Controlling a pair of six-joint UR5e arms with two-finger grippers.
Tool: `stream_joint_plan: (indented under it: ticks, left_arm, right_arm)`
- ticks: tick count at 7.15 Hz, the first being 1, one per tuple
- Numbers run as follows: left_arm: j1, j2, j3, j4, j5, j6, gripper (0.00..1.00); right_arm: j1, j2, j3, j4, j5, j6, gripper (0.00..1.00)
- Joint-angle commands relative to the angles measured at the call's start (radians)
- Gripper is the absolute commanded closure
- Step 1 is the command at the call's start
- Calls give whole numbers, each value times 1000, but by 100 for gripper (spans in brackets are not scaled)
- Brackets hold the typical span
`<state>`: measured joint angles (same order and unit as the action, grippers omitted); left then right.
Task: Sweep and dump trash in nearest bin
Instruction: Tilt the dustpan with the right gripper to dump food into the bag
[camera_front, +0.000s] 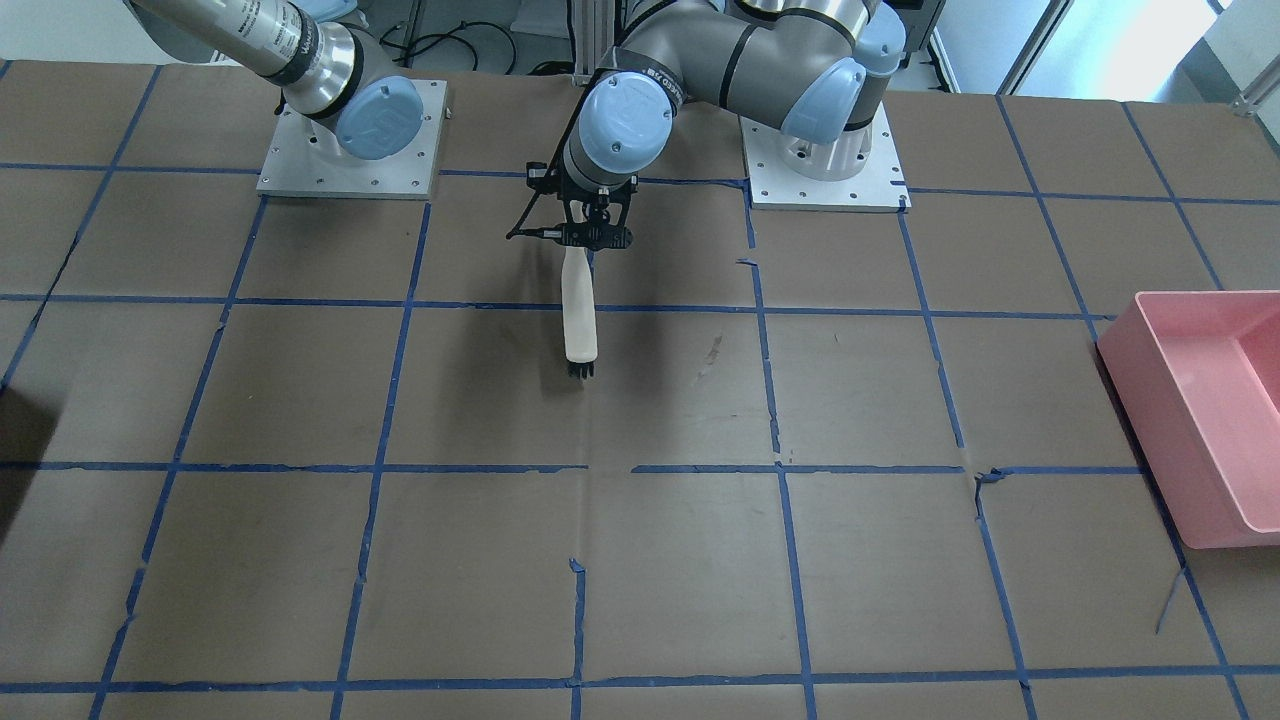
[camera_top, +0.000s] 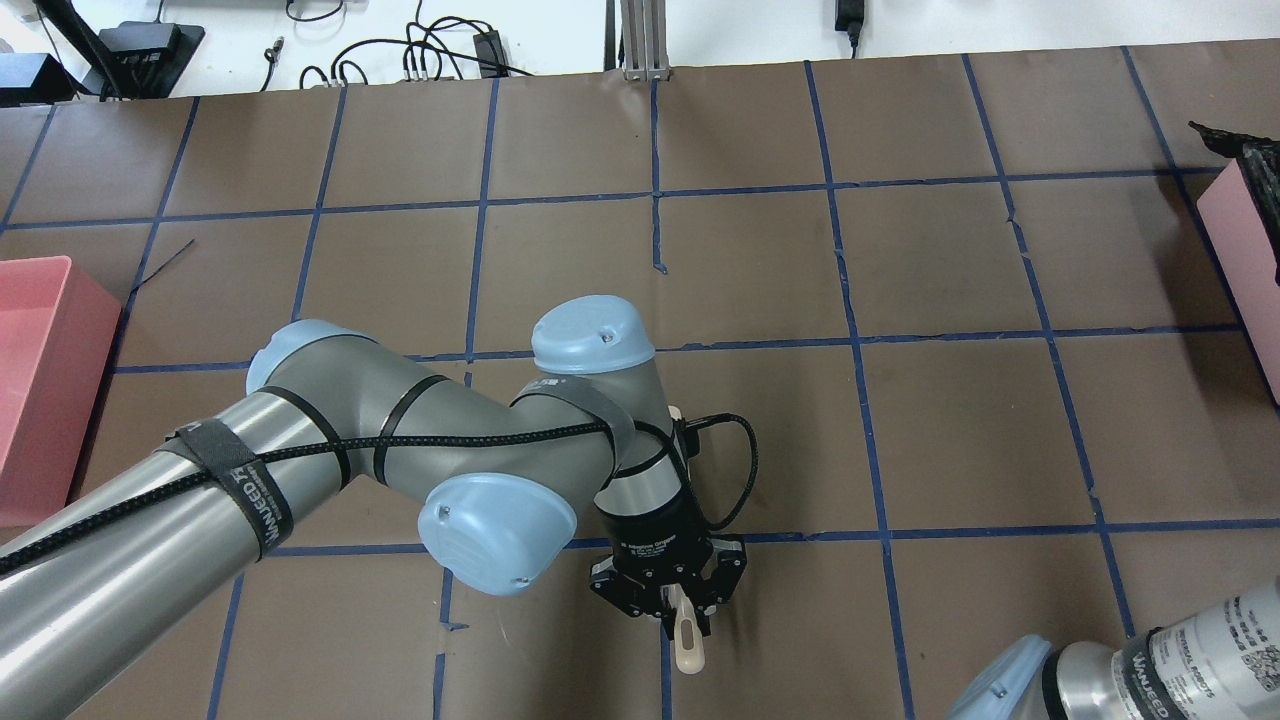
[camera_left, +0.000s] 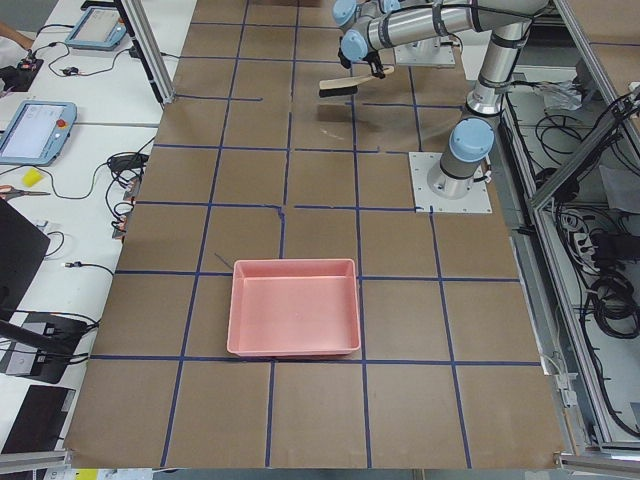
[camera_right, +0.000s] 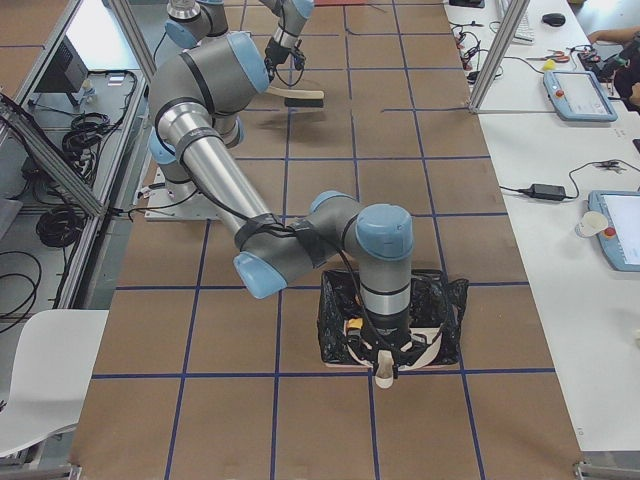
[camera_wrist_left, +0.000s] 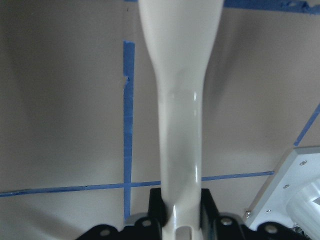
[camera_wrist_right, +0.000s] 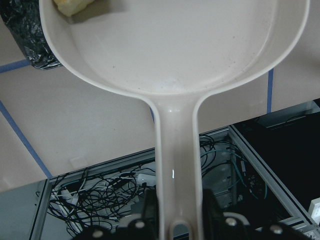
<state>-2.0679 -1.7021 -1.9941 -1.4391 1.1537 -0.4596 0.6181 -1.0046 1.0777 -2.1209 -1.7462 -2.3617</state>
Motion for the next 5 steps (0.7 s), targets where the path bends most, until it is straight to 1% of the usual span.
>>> stream_joint_plan:
  ticks: [1,2,3,4,5]
  left_arm:
    - [2,2,-9,-17,35,19,94]
    - [3,9,-34,-21,38,28,94]
    - [2,12,-51,-20,38,29,94]
    - [0,21,-57,-21,47,59,94]
    - [-1,21,-64,-21,46,61,94]
  right_arm:
    - [35,-26,2,-5,-44,-21,100]
    - [66,-67,7,-5,-97,-19,100]
    - [96,-101,33,-13,-140,-14,100]
    - [98,-104,74,-99,-157,-16,100]
    - [103,-112,129,-169,-197,-13,100]
